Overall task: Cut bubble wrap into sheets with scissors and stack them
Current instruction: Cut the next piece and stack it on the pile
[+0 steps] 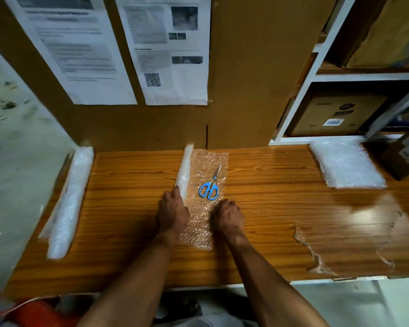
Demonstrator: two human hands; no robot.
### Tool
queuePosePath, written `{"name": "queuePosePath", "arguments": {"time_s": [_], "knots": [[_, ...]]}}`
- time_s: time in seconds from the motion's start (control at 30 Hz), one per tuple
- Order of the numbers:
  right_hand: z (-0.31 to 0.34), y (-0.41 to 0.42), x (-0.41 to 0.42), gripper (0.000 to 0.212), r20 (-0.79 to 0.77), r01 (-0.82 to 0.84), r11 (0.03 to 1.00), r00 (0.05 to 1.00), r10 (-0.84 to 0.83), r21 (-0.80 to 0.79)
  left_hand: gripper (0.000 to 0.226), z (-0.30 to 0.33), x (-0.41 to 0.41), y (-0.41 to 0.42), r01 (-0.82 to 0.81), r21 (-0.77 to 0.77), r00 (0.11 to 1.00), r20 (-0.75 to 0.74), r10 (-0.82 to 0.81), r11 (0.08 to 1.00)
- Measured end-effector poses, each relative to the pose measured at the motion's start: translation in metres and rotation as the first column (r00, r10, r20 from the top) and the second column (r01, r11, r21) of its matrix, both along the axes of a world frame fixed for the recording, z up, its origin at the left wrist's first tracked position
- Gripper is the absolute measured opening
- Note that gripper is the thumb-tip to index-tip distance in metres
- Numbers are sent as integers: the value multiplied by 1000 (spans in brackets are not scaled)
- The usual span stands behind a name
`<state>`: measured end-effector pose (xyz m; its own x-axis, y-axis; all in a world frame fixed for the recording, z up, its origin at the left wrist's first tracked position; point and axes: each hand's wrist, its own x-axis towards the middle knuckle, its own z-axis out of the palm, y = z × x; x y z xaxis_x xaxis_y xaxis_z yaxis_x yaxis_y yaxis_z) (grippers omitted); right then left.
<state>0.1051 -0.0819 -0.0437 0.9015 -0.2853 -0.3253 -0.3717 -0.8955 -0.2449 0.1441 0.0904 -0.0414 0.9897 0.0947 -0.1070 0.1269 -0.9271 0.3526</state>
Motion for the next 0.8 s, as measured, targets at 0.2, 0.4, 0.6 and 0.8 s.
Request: {"name": "queuePosePath", "arguments": {"time_s": [0.2, 0.4, 0.6, 0.8], "knots": [[2, 1, 3, 47, -28, 115, 990, 993, -113, 79, 80, -4, 6, 11, 25, -136, 998, -57, -33, 990], [6, -13, -16, 48, -22, 231, 971, 973, -230, 60, 79, -5, 4, 3, 170, -236, 980, -66, -190, 957], [7, -37, -44, 44, 11, 357, 933, 934, -357, 48, 77, -3, 1, -22, 317, -285, 932, -81, -352, 905], [7, -47, -50, 38, 220, 238, 970, 944, -245, 57, 74, 0, 6, -14, 295, -272, 934, -119, -337, 916]]}}
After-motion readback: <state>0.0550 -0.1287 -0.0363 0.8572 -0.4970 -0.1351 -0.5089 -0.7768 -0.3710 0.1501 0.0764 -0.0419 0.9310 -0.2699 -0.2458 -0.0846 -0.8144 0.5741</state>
